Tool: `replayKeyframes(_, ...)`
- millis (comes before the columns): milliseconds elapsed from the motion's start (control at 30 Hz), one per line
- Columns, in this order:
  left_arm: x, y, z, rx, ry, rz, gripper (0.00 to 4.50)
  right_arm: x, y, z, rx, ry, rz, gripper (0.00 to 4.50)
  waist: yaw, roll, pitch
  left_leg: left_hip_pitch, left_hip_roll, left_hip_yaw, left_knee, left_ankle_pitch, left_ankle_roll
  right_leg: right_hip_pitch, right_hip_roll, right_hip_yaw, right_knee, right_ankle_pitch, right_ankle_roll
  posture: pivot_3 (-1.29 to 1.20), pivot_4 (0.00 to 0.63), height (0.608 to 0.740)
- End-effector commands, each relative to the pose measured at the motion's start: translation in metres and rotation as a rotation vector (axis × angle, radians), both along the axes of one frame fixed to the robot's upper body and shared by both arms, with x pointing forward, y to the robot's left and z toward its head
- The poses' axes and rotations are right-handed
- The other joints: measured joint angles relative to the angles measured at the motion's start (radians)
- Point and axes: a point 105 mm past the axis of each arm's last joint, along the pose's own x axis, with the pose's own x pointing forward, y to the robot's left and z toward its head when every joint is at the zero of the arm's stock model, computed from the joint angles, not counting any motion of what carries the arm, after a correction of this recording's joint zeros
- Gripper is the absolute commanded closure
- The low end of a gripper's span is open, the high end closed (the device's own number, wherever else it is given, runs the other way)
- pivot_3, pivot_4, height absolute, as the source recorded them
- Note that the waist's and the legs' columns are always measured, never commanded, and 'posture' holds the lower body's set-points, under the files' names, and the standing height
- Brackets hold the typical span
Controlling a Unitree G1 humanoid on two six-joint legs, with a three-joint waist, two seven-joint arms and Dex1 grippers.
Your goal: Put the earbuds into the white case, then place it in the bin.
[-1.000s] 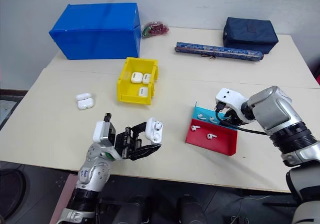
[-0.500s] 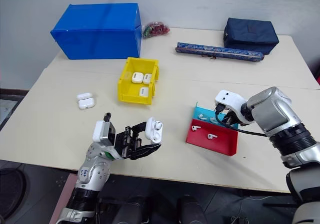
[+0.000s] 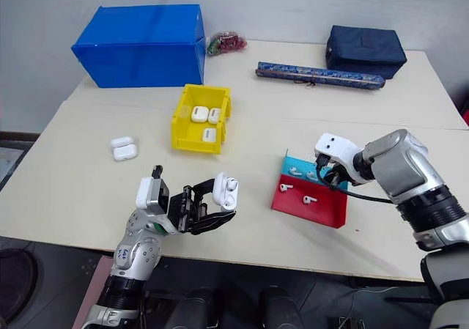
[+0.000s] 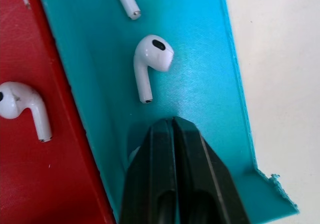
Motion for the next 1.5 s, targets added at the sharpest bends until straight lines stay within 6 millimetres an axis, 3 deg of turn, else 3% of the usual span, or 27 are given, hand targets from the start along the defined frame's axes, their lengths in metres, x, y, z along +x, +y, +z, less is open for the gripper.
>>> replayKeyframes(33,-0.002,0.000,0.006,-0.012,-0.029,0.003,1.73,0.001,0.003,0.022,0.060,-0.034,0.006,3.27,-0.003,0.000,0.000,0.000,0.000,0.000,0.000,0.000,0.000,0.000,0.000,0.000,0.000,0.000,0.000,0.00,0.150,0.740)
replayKeyframes(133,-0.003,0.000,0.005,-0.010,-0.027,0.002,1.73,0.003,0.012,0.025,0.104,-0.018,-0.003,2.38,-0.011,0.000,0.000,0.000,0.000,0.000,0.000,0.000,0.000,0.000,0.000,0.000,0.000,0.000,0.000,0.00,0.150,0.740)
replayKeyframes(400,-0.003,0.001,0.004,-0.004,-0.026,0.006,1.73,0.008,0.029,0.025,0.170,0.014,-0.064,2.38,-0.009,0.000,0.000,0.000,0.000,0.000,0.000,0.000,0.000,-0.001,0.000,0.000,0.001,0.000,0.000,0.00,0.150,0.740)
replayKeyframes(1500,-0.003,-0.001,0.005,-0.012,-0.021,0.011,1.73,0.008,0.034,-0.005,0.068,0.001,-0.043,2.38,-0.011,0.000,0.000,-0.001,0.000,0.000,0.000,0.000,0.000,-0.001,-0.001,0.000,0.001,0.000,0.000,0.00,0.150,0.740)
